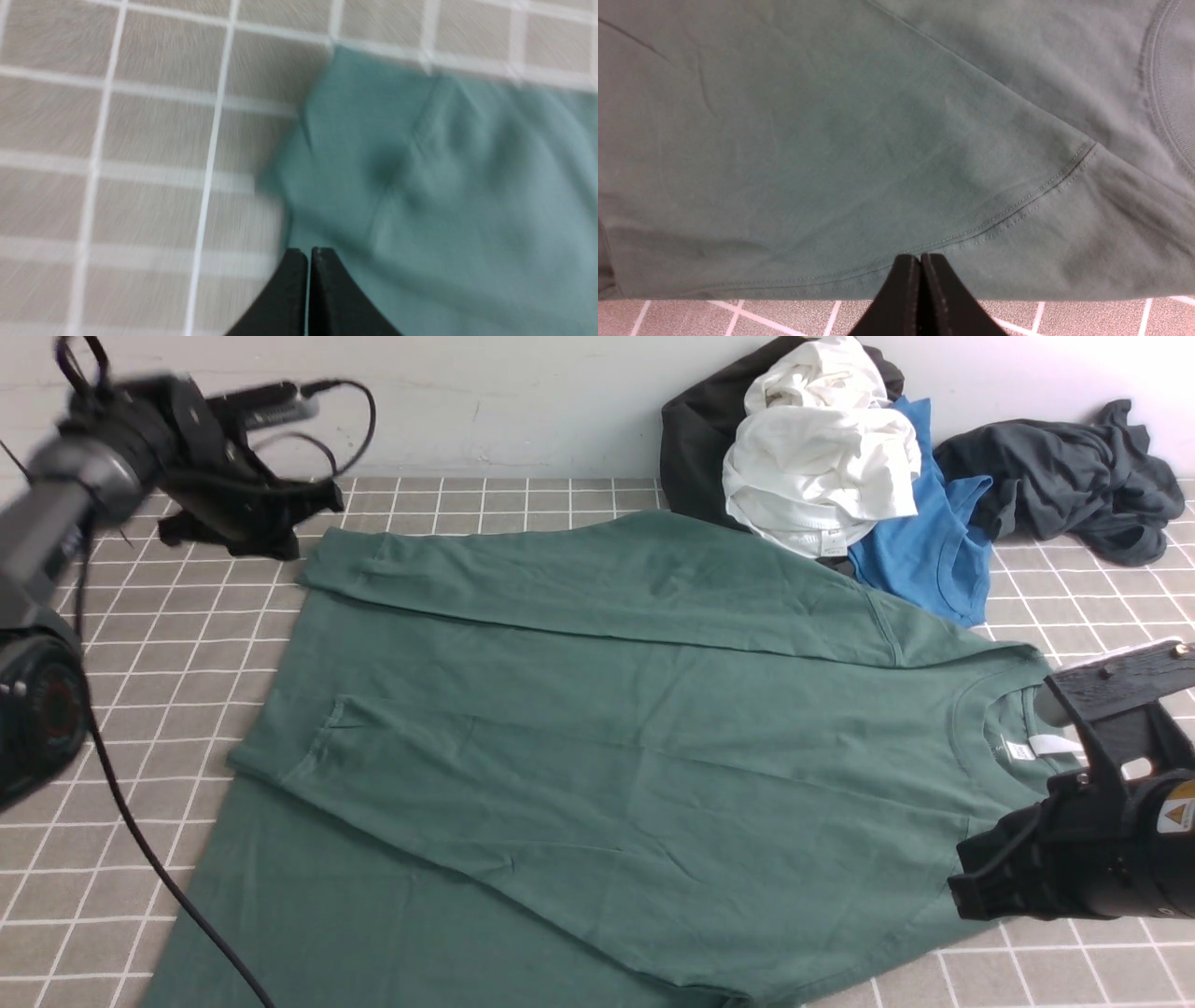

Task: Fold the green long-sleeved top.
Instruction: Use the left arm to clamp the cuff farthest from it

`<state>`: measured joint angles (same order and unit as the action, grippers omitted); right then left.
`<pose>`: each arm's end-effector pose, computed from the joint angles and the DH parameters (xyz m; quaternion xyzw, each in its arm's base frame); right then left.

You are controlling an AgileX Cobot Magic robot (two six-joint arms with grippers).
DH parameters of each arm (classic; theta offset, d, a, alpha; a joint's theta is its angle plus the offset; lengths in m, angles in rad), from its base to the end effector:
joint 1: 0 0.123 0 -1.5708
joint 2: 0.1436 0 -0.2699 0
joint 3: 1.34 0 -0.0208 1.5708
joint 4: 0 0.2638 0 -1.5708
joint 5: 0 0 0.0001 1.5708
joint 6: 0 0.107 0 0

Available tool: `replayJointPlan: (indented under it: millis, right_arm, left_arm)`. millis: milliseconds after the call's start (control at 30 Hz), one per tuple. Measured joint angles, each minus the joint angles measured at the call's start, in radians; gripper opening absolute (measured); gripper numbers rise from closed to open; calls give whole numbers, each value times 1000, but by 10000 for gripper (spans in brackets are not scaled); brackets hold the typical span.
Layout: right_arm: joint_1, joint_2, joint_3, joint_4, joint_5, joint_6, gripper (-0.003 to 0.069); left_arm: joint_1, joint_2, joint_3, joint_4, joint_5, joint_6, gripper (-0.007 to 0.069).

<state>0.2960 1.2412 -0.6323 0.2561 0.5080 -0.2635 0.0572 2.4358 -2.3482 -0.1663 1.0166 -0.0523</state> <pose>0.2305 0.0841 0.1845 -0.1765 0.9437 0.0940 0.2636 0.5483 0.0163 0.1978 -0.0752 0.9559 -0.0792 0.2726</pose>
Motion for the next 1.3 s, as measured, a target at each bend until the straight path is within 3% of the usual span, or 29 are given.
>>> replayJointPlan:
  millis: [67,200,300,433,500,600,667,700,767,867,933,1000,1067,1100,1133,1167,1300]
  right_arm:
    - [0,0,0,0,0,0,-10]
    - [0,0,0,1,1,0,-10]
    - [0,0,0,7,4,0,-10]
    - [0,0,0,13,4,2,-10]
    - [0,0,0,14,4,2,-10]
    - [0,0,0,15,4,0,-10]
    - [0,0,0,15,4,0,-10]
    - [0,0,0,15,3,0,-10]
    - [0,0,0,12,3,-1,-10]
    - [0,0,0,7,3,0,-10]
    - [0,0,0,7,3,-1,-10]
    - [0,0,0,7,-1,-5,-10]
    - [0,0,0,7,-4,-13,-10]
    - [0,0,0,7,-8,-20,-10]
    - [0,0,0,7,-8,-20,-10]
    - [0,0,0,7,-9,-28,-10]
    - [0,0,0,7,-9,-43,-10]
  left_arm:
    - [0,-70,-2,1,143,59,-8]
    - [-1,-149,24,9,212,129,-8]
    - [-1,-149,36,22,211,131,-6]
    - [0,-91,38,21,80,130,40]
    - [0,-63,38,13,14,130,81]
    - [0,18,43,-7,-150,133,253]
    - [0,35,43,-7,-177,133,295]
    - [0,69,44,-7,-229,133,376]
    - [0,110,44,-10,-300,133,455]
    - [-1,157,44,-18,-386,133,496]
    - [-1,182,44,-18,-418,135,471]
    - [-3,185,43,-23,-431,136,393]
    - [-8,188,42,-37,-437,137,254]
    - [-13,187,38,-38,-436,138,142]
    - [-14,187,38,-38,-434,139,142]
    - [-20,184,31,-34,-420,142,59]
    - [-25,161,0,-13,-345,164,33]
